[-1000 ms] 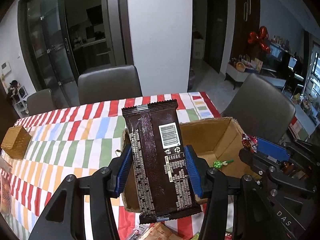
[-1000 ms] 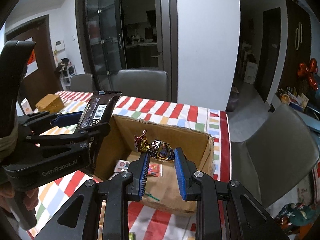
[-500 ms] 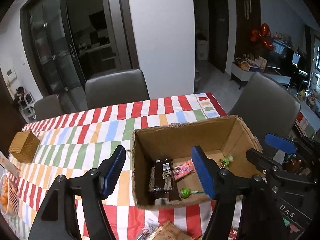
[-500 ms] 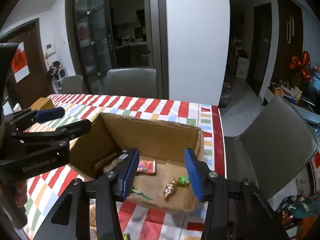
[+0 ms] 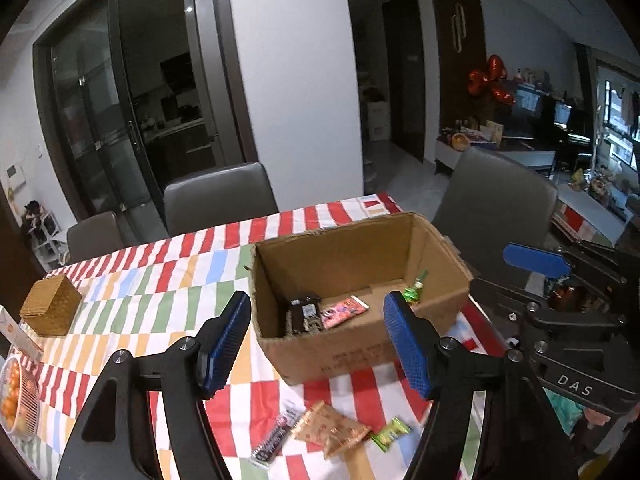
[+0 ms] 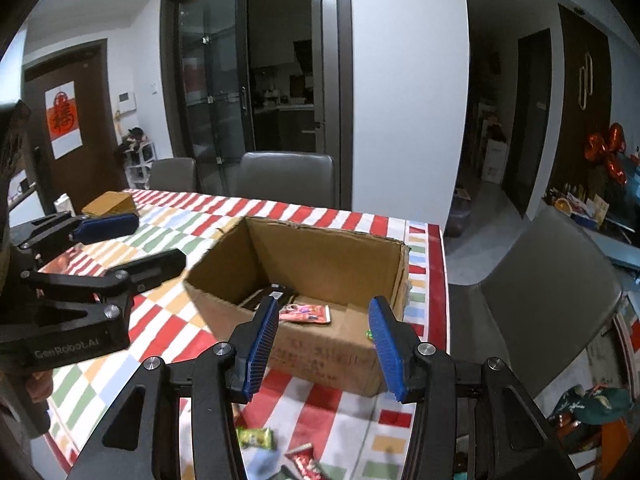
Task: Organize snacks
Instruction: 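Move both open tools back toward the remaining snacks on the table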
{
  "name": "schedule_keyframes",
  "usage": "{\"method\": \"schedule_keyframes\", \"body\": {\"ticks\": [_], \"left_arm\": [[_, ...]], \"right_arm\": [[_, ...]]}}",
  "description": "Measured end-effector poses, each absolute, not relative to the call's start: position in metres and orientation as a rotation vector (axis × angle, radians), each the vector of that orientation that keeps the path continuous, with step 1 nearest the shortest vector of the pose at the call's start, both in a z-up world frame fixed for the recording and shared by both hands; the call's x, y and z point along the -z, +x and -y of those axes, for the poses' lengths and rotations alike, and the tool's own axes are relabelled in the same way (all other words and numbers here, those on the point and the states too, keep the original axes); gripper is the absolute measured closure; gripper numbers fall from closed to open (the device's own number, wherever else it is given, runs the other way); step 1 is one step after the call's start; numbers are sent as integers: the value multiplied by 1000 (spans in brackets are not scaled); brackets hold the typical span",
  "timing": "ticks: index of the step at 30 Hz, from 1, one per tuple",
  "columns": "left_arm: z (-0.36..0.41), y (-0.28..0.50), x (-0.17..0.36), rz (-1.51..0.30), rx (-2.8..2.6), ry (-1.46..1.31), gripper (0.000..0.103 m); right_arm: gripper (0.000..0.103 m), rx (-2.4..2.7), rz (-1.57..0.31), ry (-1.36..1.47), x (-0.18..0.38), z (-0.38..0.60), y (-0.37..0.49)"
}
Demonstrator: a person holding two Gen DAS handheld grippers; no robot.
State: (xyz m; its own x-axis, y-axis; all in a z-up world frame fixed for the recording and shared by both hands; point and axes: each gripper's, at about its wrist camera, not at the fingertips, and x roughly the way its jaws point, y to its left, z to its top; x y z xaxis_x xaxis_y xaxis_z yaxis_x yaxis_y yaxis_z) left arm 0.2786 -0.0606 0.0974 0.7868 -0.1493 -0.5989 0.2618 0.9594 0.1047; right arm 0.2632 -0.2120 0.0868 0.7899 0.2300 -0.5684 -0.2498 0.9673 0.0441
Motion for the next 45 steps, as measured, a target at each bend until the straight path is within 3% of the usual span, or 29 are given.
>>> {"method": "schedule_keyframes", "body": {"ticks": [18,45], "left_arm": [[66,213,-70,-663,308,220,35],[74,213,29,-853,448,260,35]], "right_arm": [[55,-310,-623,-55,-61,206,200],[55,-303,-867,-88,26,206,192]]}}
